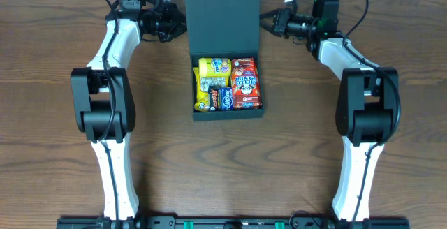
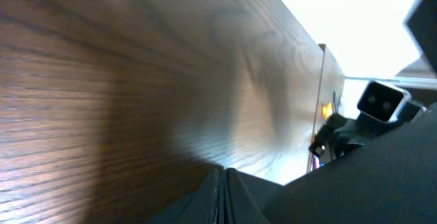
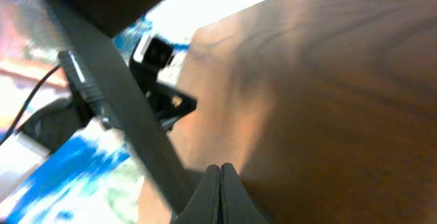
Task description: Pack container
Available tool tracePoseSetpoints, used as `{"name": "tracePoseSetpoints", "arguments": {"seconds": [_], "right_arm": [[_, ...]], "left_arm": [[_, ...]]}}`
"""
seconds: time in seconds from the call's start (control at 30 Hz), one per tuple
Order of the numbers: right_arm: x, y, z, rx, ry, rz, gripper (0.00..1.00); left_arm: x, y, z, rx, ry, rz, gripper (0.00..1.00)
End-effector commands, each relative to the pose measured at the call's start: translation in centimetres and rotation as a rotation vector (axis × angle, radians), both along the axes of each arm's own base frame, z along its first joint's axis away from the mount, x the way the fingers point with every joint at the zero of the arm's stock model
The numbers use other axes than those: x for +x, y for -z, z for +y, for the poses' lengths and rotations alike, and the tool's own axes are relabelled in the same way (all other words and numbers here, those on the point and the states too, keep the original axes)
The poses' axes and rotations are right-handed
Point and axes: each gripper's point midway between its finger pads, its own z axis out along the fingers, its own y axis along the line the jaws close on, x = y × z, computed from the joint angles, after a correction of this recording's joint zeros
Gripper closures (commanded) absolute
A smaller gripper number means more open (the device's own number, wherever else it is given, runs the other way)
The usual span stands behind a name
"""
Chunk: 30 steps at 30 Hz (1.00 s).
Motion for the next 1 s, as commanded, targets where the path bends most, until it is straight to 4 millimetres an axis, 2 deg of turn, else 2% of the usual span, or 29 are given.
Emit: {"name": "tracePoseSetpoints", "arguments": {"seconds": [0.0, 0.2, 0.47, 0.67, 0.83, 0.97], "right_arm": [[-2.7, -1.4, 1.6, 0.072, -0.167, -0.005, 0.98], [-5.0, -2.1, 2.5, 0.126, -0.289, 0.019, 0.98], [-5.8, -1.2, 2.7, 0.140, -0.299, 0.140, 0.98], [-5.1, -0.9, 1.9, 0.126, -0.257, 0.144, 0.98], [-3.5, -0.2, 0.2, 0.094, -0.164, 0.146, 0.98], [-2.2, -0.3, -1.7, 0.088, -0.093, 0.152, 0.98]], "left_arm": [[-0.7, -4.1, -0.8, 0.000, 0.080, -0.123, 0.94], [-3.0, -5.8, 0.2, 0.132, 0.131, -0.177, 0.94], [-5.1, -7.9, 1.6, 0.280, 0.154, -0.214, 0.94], [-5.8, -8.3, 2.7, 0.352, 0.125, -0.188, 0.94], [-6.1, -8.6, 3.5, 0.402, 0.090, -0.169, 0.94], [-6.8, -10.1, 4.5, 0.453, 0.045, -0.166, 0.94]]}}
